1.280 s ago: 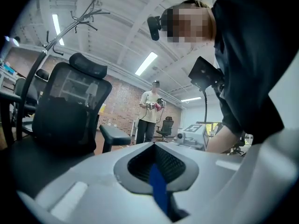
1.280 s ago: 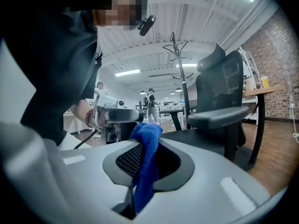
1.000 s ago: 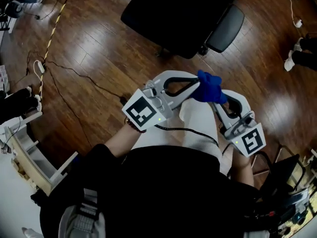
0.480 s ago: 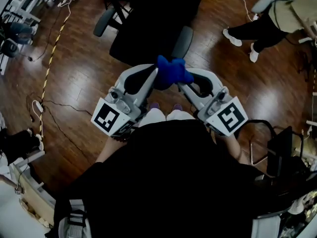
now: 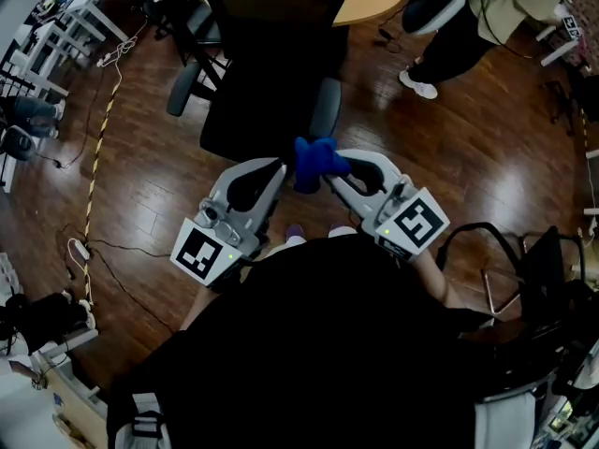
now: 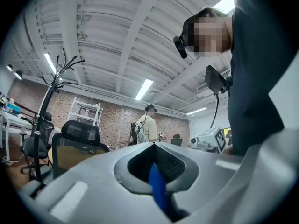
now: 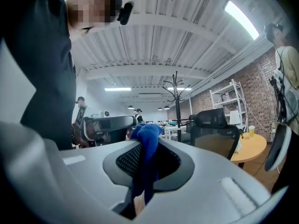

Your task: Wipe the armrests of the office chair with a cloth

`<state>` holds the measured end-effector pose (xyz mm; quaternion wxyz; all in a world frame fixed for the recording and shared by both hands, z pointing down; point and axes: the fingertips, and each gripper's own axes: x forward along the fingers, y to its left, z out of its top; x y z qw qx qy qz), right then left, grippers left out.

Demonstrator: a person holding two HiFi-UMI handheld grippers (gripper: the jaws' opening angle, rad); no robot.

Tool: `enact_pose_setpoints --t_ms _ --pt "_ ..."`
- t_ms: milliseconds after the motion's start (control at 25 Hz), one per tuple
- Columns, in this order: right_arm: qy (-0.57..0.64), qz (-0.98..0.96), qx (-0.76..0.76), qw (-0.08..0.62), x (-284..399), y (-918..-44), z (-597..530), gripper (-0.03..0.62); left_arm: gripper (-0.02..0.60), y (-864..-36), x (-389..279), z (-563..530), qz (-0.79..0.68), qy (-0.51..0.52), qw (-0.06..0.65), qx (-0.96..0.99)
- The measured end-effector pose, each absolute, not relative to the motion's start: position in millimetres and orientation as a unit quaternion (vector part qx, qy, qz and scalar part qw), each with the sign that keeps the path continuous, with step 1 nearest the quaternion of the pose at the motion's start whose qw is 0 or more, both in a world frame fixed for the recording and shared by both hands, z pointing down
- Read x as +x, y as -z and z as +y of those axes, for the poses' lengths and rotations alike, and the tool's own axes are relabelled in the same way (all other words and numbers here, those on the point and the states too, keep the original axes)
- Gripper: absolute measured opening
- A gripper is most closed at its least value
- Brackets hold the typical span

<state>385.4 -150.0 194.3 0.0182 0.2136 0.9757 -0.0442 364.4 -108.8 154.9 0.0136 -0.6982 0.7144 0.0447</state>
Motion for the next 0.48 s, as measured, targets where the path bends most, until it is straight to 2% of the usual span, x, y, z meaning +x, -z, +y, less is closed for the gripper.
enact_pose_setpoints --t_ms 240,480 --pt "0.041 0.973 0.229 0.003 350 -227 -187 0.048 0.006 -183 329 -146 0.724 -0.024 -0.001 -0.690" --pt "0.063 0.973 0.221 0.003 376 -287 -172 0.048 0.006 -239 343 -127 0.727 -0.030 -0.006 -0.686"
